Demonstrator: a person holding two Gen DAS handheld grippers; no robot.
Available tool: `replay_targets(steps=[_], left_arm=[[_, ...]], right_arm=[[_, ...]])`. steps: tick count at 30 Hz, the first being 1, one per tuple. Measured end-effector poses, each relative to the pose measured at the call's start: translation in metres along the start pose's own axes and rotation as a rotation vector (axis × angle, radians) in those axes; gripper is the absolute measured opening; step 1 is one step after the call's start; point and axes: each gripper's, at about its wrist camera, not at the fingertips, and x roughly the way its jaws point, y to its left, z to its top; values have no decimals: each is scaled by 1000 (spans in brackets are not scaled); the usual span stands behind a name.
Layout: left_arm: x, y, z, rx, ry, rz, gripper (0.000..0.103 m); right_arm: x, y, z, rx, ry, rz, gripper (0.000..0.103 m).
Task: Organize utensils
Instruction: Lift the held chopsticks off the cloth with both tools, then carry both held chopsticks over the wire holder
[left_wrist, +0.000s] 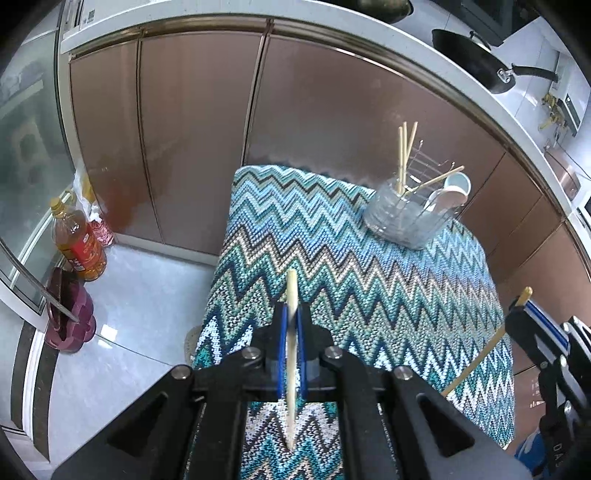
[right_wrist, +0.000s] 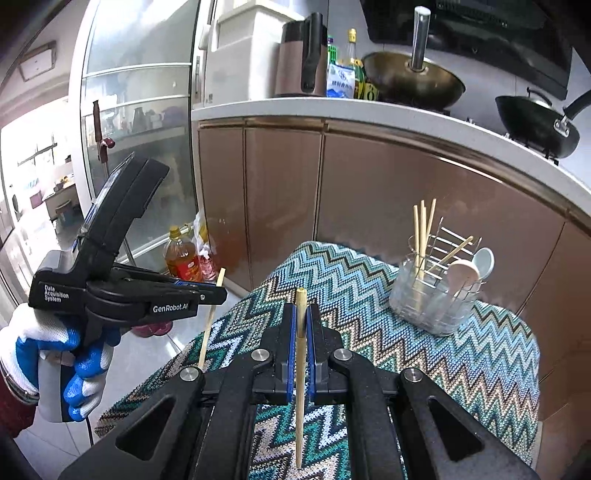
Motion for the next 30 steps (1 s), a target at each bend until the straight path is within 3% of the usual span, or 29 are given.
replay_targets(steps=[17, 23, 30], left_arm=[[-10, -29, 14, 31, -55, -35, 5], [-26, -44, 37, 43, -123, -81, 5], [-45, -69, 87, 56, -257, -150, 5]], right_arm=[[-19, -23, 5, 36, -71, 32, 5], [-35, -67, 31, 110, -179, 55, 5], [-48, -114, 76, 151, -332, 29, 5]])
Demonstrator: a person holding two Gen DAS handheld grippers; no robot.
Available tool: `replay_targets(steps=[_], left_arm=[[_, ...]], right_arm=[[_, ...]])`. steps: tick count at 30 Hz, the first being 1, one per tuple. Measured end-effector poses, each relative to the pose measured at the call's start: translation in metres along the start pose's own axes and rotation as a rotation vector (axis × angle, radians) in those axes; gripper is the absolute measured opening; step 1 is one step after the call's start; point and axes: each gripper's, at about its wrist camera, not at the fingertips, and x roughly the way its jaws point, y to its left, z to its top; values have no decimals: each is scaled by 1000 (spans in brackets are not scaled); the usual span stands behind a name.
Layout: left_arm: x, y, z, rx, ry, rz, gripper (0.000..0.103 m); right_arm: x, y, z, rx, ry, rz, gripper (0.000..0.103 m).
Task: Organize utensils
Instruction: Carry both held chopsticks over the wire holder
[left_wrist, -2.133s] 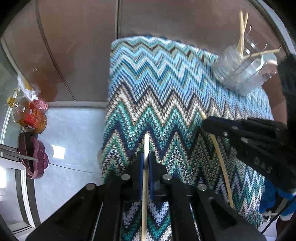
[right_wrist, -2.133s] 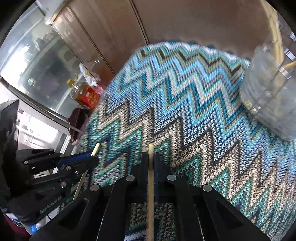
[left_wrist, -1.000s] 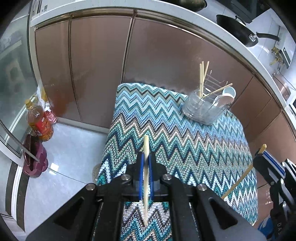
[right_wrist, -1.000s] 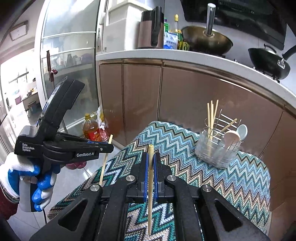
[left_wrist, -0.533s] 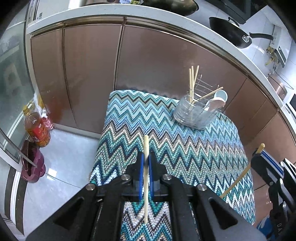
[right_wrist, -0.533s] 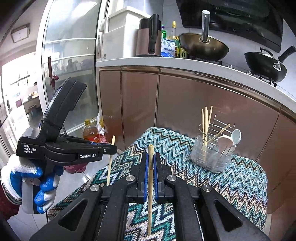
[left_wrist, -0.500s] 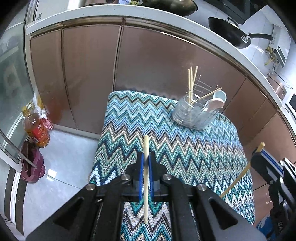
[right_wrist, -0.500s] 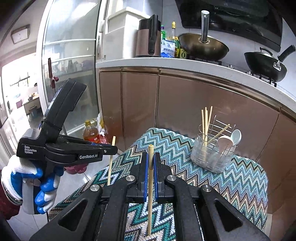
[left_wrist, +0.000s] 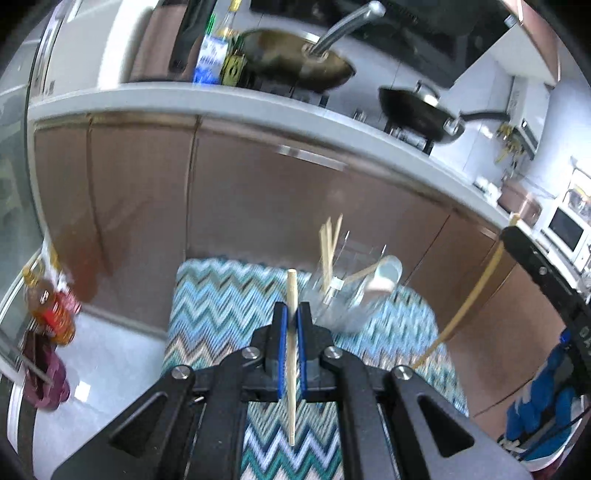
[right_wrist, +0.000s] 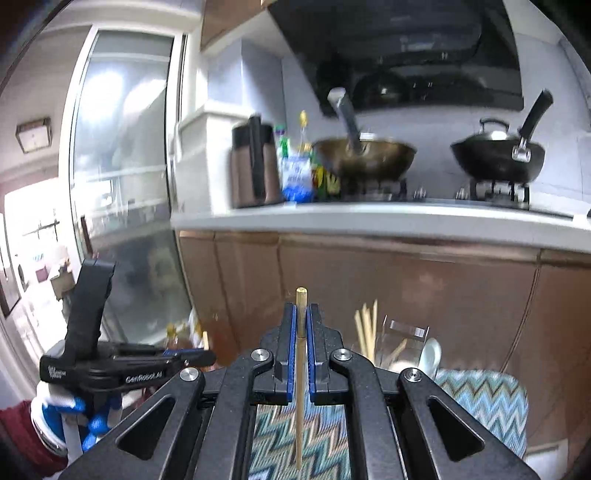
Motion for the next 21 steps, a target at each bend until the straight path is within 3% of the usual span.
replay_targets(steps=[11, 17, 21], left_arm=[[20, -41, 84, 12, -254, -76, 5], [73, -54, 95, 0, -266, -84, 5], [110, -56, 94, -6, -275, -47, 5]], right_arm=[[41, -36, 55, -24, -161, -60, 5], [77, -58, 54, -36, -174, -107, 5], [107, -77, 40, -24, -139, -120, 5]])
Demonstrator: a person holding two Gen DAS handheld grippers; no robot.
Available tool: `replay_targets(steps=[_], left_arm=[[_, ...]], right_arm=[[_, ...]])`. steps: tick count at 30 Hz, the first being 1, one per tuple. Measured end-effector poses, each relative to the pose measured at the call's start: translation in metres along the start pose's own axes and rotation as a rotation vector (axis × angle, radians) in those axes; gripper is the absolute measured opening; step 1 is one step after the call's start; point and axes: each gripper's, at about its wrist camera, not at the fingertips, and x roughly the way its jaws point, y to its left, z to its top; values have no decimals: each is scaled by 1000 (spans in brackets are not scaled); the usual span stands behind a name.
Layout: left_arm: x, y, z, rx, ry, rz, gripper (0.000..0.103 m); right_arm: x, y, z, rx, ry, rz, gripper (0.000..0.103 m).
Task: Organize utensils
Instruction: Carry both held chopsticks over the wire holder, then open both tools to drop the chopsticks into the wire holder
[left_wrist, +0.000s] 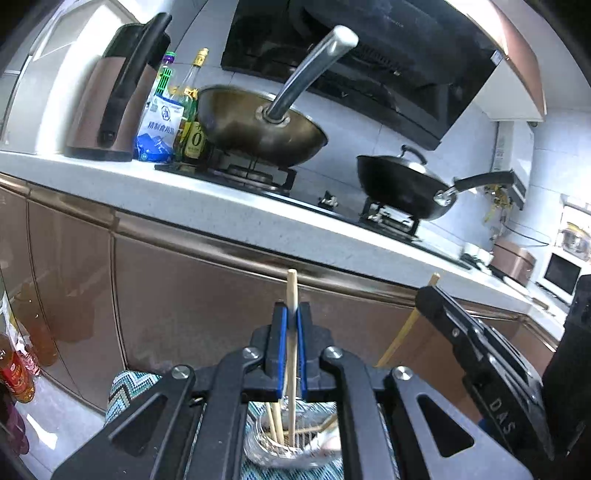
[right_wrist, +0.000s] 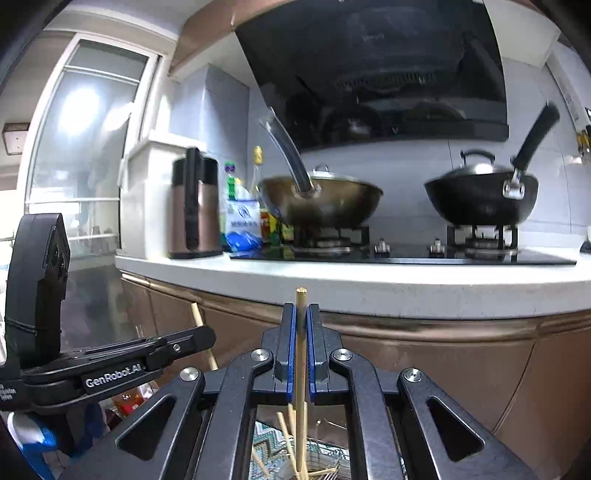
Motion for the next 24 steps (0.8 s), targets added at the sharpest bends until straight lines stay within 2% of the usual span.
replay_targets(steps=[6, 15, 18, 20, 24], left_arm=[[35, -4, -17, 1, -22, 35, 5], [59, -8, -41, 37, -12, 60, 6], [52, -8, -41, 44, -23, 62, 6], [46, -8, -39, 40, -31, 61, 6], [29, -6, -32, 37, -46, 64, 6]], right_arm=[[26, -17, -23, 16, 36, -19, 5], [49, -31, -52, 28, 86, -30, 6], [46, -31, -54, 30, 83, -35, 14], [43, -31, -52, 36, 75, -42, 24], [31, -29, -43, 38, 52, -57, 27]])
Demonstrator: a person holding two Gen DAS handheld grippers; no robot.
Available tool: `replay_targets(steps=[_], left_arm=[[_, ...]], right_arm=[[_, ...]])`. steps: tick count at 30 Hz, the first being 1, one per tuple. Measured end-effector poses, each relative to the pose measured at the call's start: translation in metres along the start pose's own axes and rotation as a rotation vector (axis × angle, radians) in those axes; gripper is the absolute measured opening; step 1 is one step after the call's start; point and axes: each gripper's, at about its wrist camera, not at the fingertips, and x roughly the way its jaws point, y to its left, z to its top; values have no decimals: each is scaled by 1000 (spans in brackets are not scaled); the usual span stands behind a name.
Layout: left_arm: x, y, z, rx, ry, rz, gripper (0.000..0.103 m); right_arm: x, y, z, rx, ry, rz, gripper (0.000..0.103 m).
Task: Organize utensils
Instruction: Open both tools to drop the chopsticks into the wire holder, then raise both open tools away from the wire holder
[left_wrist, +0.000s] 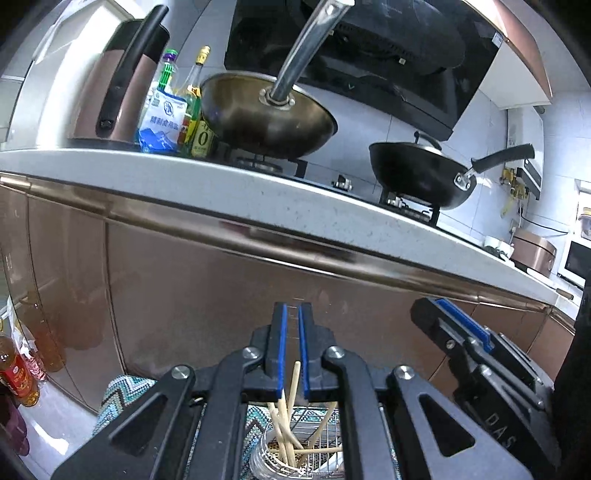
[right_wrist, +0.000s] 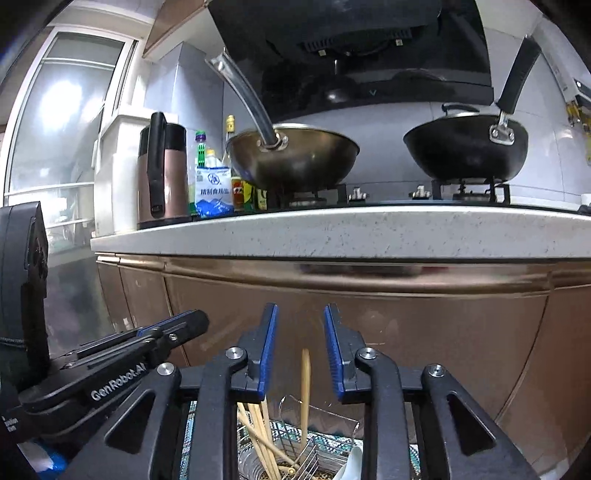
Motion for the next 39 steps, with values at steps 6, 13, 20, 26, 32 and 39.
replay_targets(steps=[6, 13, 20, 26, 32, 39], left_arm=[[-33, -2, 7, 17, -6, 10, 7], [-81, -7, 4, 64, 1, 53, 27], [-138, -12, -9, 121, -17, 104, 33], [-180, -14, -21, 160, -16, 144, 42], [-213, -11, -35, 180, -2, 178, 45], [-239, -1, -49, 179, 46, 215, 45]], right_arm=[[-26, 8, 13, -5, -19, -18, 34], [-68, 23, 18, -32, -19, -38, 44], [-115, 36, 8, -49, 9, -61, 51], [-156, 44, -8, -63, 41, -82, 56], [-188, 46, -21, -64, 79, -93, 61], [-213, 45, -40, -55, 141, -103, 63]])
